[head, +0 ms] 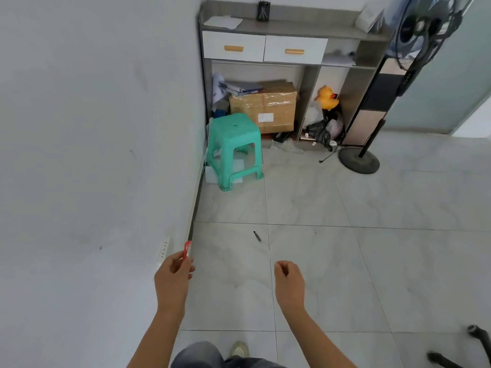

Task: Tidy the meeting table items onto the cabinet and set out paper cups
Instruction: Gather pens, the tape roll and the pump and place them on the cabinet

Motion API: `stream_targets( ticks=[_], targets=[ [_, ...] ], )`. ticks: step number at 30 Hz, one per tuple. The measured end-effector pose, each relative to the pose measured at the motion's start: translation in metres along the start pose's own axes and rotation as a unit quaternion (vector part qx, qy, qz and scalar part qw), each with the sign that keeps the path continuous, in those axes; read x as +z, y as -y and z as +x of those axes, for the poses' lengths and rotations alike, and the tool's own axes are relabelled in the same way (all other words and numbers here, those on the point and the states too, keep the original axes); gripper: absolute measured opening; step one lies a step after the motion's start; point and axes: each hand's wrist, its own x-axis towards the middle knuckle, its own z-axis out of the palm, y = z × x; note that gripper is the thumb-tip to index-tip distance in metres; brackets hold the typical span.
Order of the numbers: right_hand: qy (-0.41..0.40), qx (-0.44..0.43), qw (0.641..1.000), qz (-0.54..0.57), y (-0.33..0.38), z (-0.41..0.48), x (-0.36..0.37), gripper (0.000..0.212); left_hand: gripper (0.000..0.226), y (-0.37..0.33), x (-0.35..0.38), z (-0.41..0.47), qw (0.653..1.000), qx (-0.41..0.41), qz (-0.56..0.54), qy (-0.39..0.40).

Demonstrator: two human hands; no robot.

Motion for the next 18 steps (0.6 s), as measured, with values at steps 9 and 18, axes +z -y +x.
stream_targets(
  ticks=[9, 18],
  targets=[
    [0.005, 0.044, 0.999, 0.016, 0.039, 0.127, 0.023, 0.009, 0.026, -0.041, 0.085, 0.122, 1.0, -0.008, 0.026, 0.005],
    [-0.064, 0.053, 0.995, 0.051, 0.134, 0.293, 0.047, 0.011, 0.016, -0.129, 0.195, 0.303, 0.997, 0.01, -0.02, 0.073]
  ],
)
